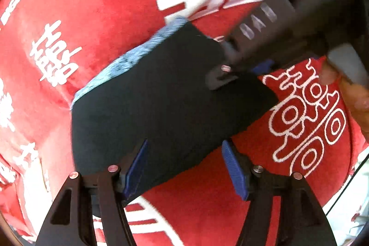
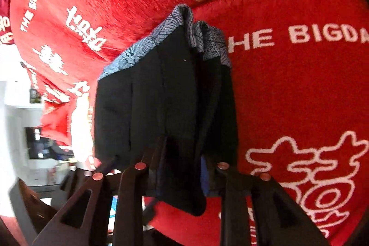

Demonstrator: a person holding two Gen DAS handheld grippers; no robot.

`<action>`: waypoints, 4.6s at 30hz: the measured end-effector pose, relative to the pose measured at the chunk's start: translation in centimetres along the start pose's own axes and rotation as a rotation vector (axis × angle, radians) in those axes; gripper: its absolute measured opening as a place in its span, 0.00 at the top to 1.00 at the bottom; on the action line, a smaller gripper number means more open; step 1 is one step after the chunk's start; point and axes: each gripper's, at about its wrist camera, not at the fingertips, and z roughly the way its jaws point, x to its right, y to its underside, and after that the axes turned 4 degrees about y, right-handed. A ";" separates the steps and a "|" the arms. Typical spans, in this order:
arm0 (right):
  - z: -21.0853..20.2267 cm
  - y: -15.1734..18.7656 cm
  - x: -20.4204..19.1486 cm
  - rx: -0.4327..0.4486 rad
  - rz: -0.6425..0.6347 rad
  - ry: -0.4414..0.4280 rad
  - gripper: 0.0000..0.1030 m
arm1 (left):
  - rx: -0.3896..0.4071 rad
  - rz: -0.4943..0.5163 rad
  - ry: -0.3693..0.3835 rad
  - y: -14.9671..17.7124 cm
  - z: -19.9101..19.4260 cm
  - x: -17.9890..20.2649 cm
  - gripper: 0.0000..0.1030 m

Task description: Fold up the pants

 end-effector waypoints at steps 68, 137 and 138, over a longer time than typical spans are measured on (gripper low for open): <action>1.3 4.3 -4.6 0.204 0.076 0.564 0.36 | -0.128 -0.486 0.073 5.5 6.6 -20.5 0.01; 4.1 -5.2 5.5 -0.073 -0.036 -0.262 0.17 | -0.259 -0.513 0.588 1.3 13.3 -22.3 0.00; 3.8 -5.0 5.5 -0.072 -0.030 -0.253 0.17 | -0.254 -0.517 0.574 1.3 13.2 -22.1 0.00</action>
